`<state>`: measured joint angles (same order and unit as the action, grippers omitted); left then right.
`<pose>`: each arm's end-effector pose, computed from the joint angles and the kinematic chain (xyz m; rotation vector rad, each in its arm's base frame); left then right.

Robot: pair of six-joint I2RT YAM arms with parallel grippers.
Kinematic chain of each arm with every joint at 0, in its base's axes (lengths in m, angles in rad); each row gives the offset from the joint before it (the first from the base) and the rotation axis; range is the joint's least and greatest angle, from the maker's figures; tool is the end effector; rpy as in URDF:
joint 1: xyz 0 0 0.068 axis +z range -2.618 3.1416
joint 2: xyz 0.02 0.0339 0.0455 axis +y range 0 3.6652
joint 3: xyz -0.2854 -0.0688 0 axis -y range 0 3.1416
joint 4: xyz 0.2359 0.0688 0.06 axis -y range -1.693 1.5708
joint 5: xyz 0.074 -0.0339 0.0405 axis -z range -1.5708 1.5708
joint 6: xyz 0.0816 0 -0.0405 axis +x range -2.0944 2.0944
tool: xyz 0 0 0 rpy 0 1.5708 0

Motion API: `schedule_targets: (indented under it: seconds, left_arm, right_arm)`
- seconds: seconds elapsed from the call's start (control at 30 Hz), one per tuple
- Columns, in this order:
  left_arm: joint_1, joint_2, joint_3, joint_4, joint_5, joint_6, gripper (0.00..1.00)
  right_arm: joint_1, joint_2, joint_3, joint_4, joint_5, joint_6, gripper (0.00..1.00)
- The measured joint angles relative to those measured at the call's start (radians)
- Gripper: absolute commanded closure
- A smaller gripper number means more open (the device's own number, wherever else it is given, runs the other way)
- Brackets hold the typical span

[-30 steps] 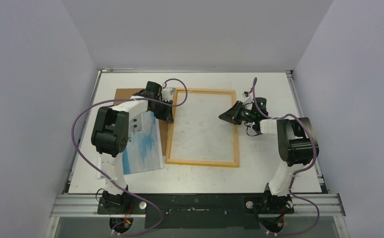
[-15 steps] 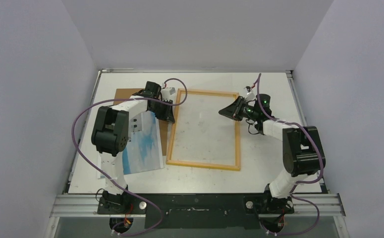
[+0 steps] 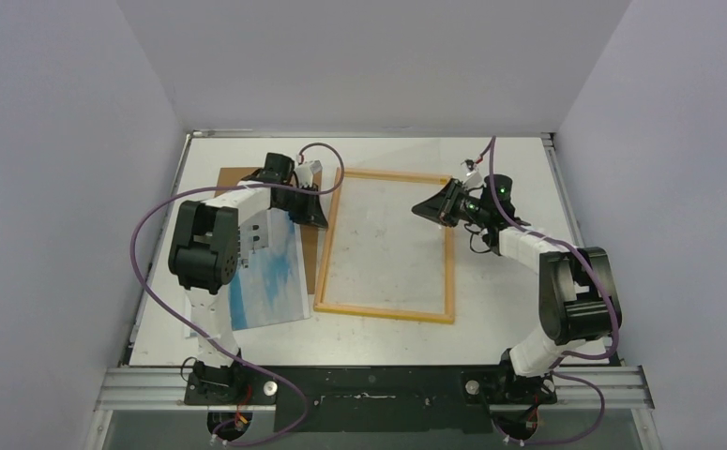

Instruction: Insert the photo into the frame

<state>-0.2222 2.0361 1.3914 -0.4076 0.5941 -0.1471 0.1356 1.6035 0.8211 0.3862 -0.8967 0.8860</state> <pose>0.4219 -0.1421 0.1517 0.3084 2.5892 -0.9086 0.3423 0.1110 0.2268 0.1393 2.1299 1.5145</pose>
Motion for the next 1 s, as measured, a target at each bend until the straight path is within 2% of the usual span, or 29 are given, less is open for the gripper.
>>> schedule_targets:
  seconds: [0.4, 1.0]
  left_arm:
    - [-0.002, 0.001, -0.014, 0.011, 0.009, -0.003, 0.93]
    - [-0.004, 0.005, -0.022, 0.026, 0.009, 0.001, 0.98]
  right_arm:
    - [0.01, 0.0, 0.002, -0.127, 0.087, -0.064, 0.91]
    - [0.03, 0.0, 0.015, -0.129, 0.109, -0.056, 0.92]
